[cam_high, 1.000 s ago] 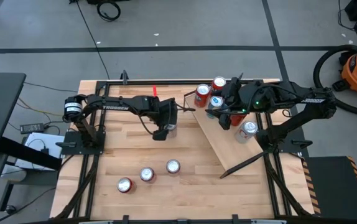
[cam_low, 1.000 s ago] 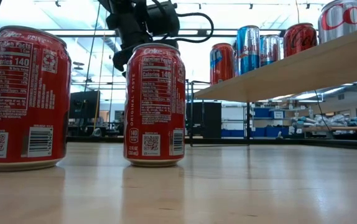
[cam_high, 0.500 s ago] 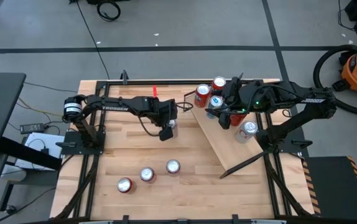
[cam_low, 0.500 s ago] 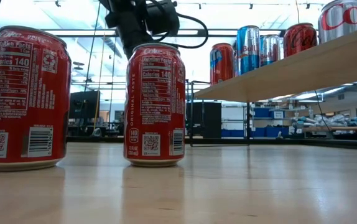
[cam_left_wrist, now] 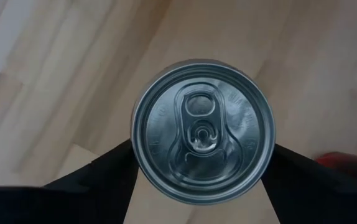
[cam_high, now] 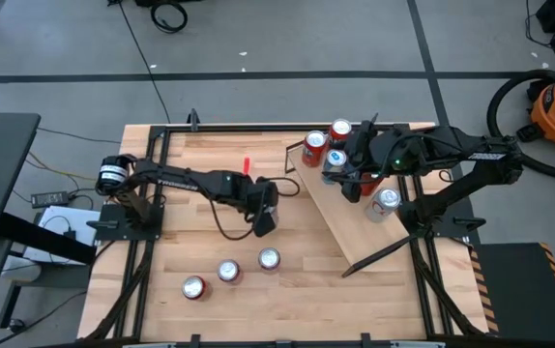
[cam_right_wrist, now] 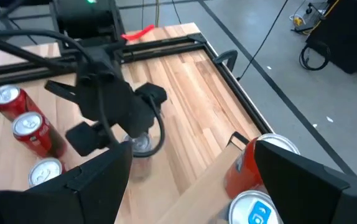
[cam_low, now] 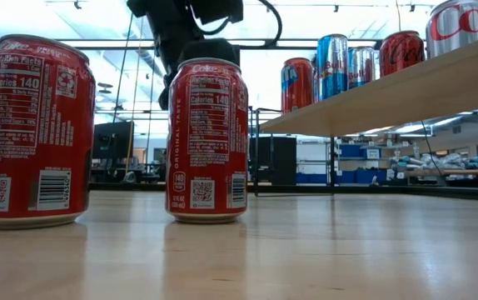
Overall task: Place canned beverage on shelf
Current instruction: Put the white soda can aligned with the other white soda can on the shelf
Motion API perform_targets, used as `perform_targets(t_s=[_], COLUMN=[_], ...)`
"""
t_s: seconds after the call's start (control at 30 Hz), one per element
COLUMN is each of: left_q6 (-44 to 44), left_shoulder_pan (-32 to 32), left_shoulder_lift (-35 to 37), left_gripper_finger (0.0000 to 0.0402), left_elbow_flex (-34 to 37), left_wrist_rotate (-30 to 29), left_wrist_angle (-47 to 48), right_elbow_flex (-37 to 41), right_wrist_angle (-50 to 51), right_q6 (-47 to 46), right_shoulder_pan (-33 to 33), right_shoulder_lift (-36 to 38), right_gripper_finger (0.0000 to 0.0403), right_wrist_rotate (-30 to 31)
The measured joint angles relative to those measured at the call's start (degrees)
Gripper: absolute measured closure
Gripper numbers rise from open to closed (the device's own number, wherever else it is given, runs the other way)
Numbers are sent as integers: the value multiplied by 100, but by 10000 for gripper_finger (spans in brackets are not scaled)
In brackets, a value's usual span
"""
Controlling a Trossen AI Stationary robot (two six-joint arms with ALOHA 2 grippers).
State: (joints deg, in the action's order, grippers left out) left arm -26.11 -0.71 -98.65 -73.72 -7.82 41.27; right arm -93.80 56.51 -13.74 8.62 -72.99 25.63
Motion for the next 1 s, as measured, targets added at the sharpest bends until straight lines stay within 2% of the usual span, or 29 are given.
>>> perform_targets(t_s=[0.43, 0.77, 1.0], left_q6=[-618, -433, -413], left_shoulder_pan=[-374, -379, -379], left_shoulder_lift=[-15, -13, -88], left_gripper_finger=[95, 95, 95], left_elbow_flex=[-118, -1413, -2462], left_wrist_rotate=[109, 125, 125], left_wrist_angle=[-407, -294, 195], right_elbow_flex=[0, 0, -2], right_wrist_angle=[228, 245, 336], right_q6=[2, -68, -110], right_shoulder_pan=[4, 4, 4], right_shoulder_lift=[246, 703, 904], right_gripper_finger=[55, 55, 55], right_wrist_rotate=[-124, 20, 57])
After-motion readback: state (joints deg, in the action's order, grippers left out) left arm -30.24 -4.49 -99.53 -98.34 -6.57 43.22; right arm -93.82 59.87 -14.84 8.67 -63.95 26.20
